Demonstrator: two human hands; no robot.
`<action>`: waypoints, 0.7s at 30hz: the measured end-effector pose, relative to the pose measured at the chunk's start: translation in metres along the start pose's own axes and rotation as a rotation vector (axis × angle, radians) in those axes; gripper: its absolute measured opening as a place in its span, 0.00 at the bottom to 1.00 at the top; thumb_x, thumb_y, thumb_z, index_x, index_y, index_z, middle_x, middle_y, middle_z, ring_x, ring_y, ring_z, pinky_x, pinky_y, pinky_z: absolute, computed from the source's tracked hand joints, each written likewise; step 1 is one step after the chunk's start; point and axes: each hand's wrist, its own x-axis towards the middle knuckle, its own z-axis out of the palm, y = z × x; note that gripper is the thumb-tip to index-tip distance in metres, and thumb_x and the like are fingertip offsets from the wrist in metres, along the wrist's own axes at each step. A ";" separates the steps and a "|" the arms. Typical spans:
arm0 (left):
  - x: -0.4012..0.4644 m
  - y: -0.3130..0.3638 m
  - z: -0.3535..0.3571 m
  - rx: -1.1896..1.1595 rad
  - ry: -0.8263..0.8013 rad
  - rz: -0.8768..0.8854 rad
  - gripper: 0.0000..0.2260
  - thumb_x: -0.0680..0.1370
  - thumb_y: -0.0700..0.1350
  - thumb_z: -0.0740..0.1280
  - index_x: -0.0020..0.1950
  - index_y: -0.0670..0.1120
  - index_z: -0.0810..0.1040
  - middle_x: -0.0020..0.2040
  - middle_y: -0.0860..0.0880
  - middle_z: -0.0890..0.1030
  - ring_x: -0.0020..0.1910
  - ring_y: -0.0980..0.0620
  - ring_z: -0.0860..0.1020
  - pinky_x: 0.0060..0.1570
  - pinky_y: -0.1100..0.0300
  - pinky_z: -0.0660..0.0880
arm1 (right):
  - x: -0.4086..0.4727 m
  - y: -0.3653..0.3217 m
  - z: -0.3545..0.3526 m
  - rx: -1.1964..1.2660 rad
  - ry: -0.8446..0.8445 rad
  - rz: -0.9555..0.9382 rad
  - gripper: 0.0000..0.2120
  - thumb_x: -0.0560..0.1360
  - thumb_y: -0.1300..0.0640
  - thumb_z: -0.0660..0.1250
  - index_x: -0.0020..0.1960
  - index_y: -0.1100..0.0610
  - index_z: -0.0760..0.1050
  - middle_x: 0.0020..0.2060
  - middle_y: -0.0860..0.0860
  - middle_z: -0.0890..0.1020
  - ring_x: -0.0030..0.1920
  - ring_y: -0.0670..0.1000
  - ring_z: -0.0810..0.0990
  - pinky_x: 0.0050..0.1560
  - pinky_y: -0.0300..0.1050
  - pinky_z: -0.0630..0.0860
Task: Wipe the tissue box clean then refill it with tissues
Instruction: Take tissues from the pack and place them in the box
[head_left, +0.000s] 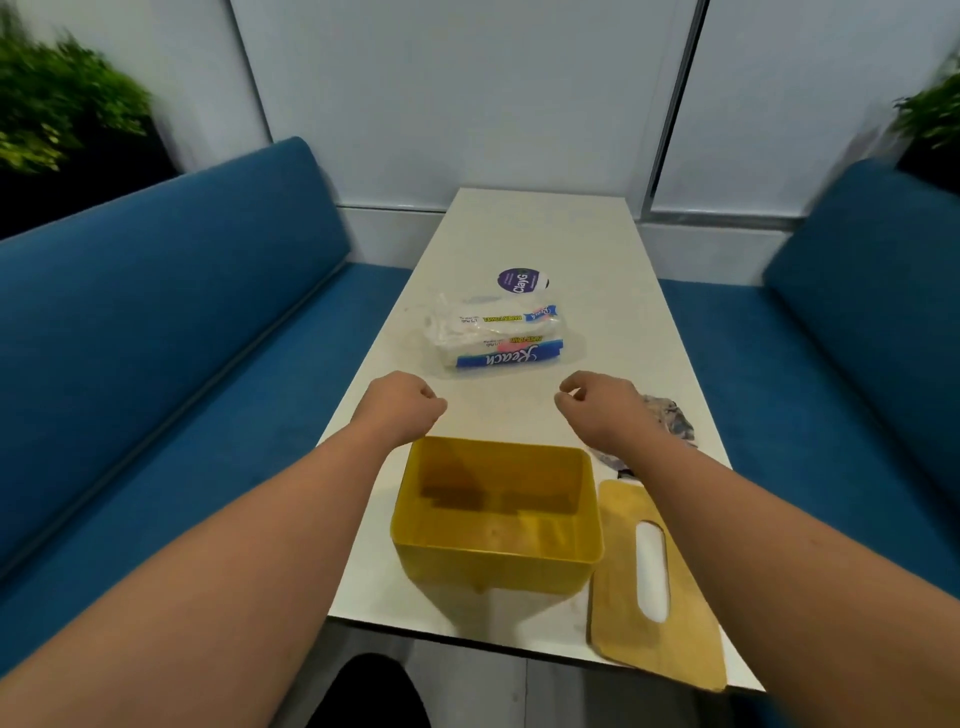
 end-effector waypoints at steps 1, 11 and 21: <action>0.005 0.001 -0.004 -0.045 0.011 -0.005 0.13 0.79 0.51 0.64 0.56 0.44 0.80 0.51 0.48 0.80 0.50 0.47 0.78 0.51 0.54 0.78 | 0.010 -0.006 0.000 0.011 0.007 0.000 0.18 0.79 0.46 0.58 0.65 0.51 0.73 0.58 0.53 0.80 0.54 0.53 0.78 0.56 0.50 0.77; 0.112 -0.021 -0.012 -0.447 -0.024 -0.117 0.07 0.78 0.50 0.66 0.49 0.48 0.79 0.48 0.51 0.79 0.51 0.48 0.78 0.54 0.49 0.78 | 0.123 -0.029 0.011 0.237 0.169 0.122 0.15 0.78 0.48 0.60 0.61 0.52 0.76 0.46 0.48 0.77 0.44 0.50 0.75 0.37 0.40 0.69; 0.229 -0.045 0.020 -0.651 0.004 -0.256 0.10 0.78 0.49 0.65 0.42 0.45 0.76 0.42 0.48 0.78 0.43 0.45 0.78 0.52 0.42 0.79 | 0.238 0.000 0.047 0.401 0.313 0.423 0.30 0.78 0.46 0.64 0.74 0.59 0.62 0.69 0.58 0.70 0.67 0.58 0.70 0.61 0.51 0.71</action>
